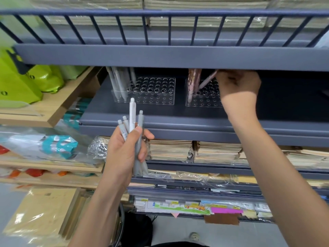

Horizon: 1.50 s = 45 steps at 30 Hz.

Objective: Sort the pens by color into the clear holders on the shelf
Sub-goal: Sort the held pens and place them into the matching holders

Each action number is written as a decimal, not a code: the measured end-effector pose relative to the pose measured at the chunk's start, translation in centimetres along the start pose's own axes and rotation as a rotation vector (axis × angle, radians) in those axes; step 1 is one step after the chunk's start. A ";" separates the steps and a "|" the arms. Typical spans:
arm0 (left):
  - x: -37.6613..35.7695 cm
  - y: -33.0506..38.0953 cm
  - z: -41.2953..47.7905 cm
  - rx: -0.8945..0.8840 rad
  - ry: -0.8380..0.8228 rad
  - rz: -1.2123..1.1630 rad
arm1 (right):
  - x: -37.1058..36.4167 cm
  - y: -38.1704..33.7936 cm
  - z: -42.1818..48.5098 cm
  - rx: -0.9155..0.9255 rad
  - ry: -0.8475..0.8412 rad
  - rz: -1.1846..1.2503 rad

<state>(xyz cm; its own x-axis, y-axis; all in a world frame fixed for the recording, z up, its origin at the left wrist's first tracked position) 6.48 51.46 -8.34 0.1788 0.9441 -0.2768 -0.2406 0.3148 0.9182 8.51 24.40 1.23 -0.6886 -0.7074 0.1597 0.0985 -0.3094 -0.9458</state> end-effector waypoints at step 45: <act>-5.1 -1.1 -0.4 0.066 -0.067 0.052 | 0.3 0.9 -6.1 -0.242 -0.501 0.190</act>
<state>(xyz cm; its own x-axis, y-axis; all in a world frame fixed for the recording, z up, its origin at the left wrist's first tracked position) 5.50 46.35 -8.06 0.2318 0.9497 -0.2106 -0.1886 0.2563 0.9480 4.05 27.78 -1.29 -0.2459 -0.9685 0.0394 -0.0204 -0.0355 -0.9992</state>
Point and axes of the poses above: each hand's wrist, its own z-axis towards the middle knuckle, its own x-axis out of the back of the hand, y = z × x, the point moved 4 cm from there along z, towards the middle knuckle, and after that the axes turned 11 degrees about -x, right-handed, at the moved point
